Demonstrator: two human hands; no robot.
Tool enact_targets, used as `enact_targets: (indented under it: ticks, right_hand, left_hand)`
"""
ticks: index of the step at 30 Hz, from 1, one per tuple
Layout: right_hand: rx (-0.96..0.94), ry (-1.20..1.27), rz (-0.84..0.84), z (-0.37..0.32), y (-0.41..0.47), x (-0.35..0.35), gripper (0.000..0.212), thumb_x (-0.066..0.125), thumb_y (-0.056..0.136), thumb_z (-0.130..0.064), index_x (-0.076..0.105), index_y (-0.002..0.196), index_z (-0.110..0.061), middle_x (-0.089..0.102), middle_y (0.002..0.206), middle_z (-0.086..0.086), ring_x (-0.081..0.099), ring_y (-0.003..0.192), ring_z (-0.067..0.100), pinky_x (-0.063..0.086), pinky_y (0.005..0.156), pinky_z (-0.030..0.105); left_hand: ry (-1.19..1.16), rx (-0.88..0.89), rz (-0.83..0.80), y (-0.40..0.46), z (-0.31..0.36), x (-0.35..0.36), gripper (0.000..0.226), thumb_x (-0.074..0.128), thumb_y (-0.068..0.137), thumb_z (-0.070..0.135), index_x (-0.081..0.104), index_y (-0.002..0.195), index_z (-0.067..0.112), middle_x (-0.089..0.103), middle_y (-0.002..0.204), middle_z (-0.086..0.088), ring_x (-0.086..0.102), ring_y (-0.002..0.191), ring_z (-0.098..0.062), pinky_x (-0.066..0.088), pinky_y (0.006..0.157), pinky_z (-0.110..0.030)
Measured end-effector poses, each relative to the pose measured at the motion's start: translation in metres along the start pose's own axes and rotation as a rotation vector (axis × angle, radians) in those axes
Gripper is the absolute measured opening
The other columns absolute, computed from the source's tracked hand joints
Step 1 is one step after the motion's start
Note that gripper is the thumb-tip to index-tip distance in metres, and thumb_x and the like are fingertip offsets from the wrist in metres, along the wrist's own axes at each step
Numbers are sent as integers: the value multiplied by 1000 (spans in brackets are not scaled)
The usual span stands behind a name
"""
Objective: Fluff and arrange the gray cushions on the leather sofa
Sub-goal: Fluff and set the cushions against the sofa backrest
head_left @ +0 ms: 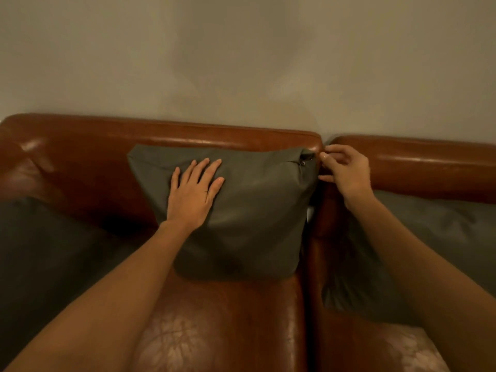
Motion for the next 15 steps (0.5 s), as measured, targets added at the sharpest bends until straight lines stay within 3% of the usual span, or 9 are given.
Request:
enact_targets:
  ticks: [3, 6, 8, 15]
  right_hand:
    - [-39, -148, -81, -8, -16, 17, 3, 68, 90, -17, 68, 93, -18, 68, 92, 1, 68, 91, 14, 59, 76, 29]
    - [-81, -259, -79, -16, -21, 28, 12, 72, 87, -18, 66, 98, -18, 64, 89, 0, 64, 83, 14, 57, 83, 33]
    - [-162, -406, -91, -24, -21, 33, 20, 73, 86, -19, 66, 105, -19, 61, 98, 5, 62, 84, 19, 55, 87, 36]
    - [-495, -800, -161, -54, -36, 47, 22, 62, 94, -18, 70, 114, -11, 59, 121, 5, 60, 104, 28, 53, 85, 43]
  left_hand:
    - [-34, -20, -41, -2, -13, -1, 51, 22, 102, 49, 25, 150, 35, 30, 157, 2, 20, 147, -22, 7, 118, -46]
    - [-30, -15, -63, -2, -12, -7, 51, 25, 102, 47, 25, 151, 33, 30, 157, 1, 20, 146, -23, 7, 118, -47]
    - [-34, -15, -95, -3, -9, -8, 51, 24, 102, 47, 24, 151, 32, 28, 157, 0, 19, 147, -24, 6, 118, -48]
    - [-13, 10, -200, -1, -6, -9, 54, 18, 101, 50, 15, 153, 34, 21, 160, 1, 13, 148, -23, 4, 118, -48]
Point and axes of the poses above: each hand's wrist, its own y-axis towards the middle knuckle, its own x-axis out of the palm, z = x × y, the point moved 9 cm from there along y, towards the middle knuckle
